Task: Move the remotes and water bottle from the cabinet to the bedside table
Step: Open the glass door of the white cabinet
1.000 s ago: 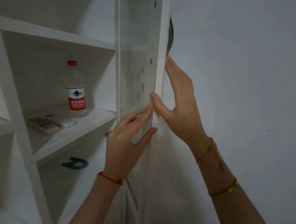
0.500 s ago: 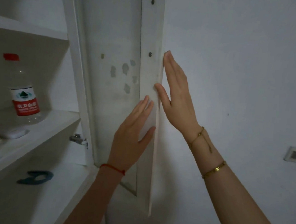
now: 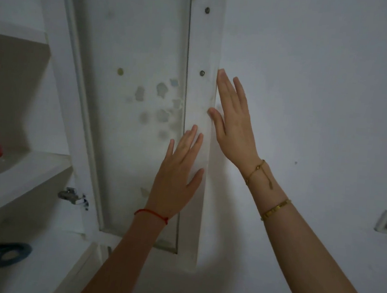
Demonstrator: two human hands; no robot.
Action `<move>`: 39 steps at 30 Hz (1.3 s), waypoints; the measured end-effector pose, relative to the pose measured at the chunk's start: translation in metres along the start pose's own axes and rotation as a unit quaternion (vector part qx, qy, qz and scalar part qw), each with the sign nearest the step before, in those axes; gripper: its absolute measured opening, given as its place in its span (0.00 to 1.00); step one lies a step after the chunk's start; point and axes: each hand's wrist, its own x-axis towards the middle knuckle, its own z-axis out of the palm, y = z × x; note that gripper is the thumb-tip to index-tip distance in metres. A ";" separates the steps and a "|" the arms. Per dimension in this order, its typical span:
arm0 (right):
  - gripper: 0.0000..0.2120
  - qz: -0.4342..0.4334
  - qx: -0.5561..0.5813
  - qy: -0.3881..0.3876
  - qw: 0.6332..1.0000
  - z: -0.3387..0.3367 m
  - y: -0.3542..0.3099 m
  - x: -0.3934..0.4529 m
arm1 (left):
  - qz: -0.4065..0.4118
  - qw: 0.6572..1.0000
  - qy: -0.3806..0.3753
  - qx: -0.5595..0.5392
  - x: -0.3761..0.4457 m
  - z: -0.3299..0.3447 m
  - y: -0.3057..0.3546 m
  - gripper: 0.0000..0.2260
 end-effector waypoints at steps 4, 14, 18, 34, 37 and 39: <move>0.26 -0.002 -0.011 -0.011 1.000 0.017 0.031 0.010 | -0.012 1.000 -0.013 0.018 0.020 0.022 -0.009 0.30; 0.27 -0.028 0.021 -0.015 0.999 0.030 0.057 0.019 | -0.030 0.998 -0.006 0.055 0.028 0.045 -0.013 0.32; 0.27 -0.026 0.066 -0.017 0.997 0.029 0.057 0.017 | -0.037 0.999 0.003 0.029 0.026 0.042 -0.008 0.32; 0.20 -0.082 0.191 0.066 0.976 0.035 0.010 -0.004 | -0.183 0.980 0.072 0.037 -0.005 -0.009 -0.001 0.28; 0.20 -0.072 0.263 0.014 0.962 0.056 -0.010 -0.011 | -0.235 0.967 0.081 0.064 -0.024 -0.032 -0.005 0.28; 0.20 -0.056 0.299 -0.037 0.952 0.071 -0.026 -0.015 | -0.264 0.956 0.090 0.089 -0.038 -0.048 -0.008 0.28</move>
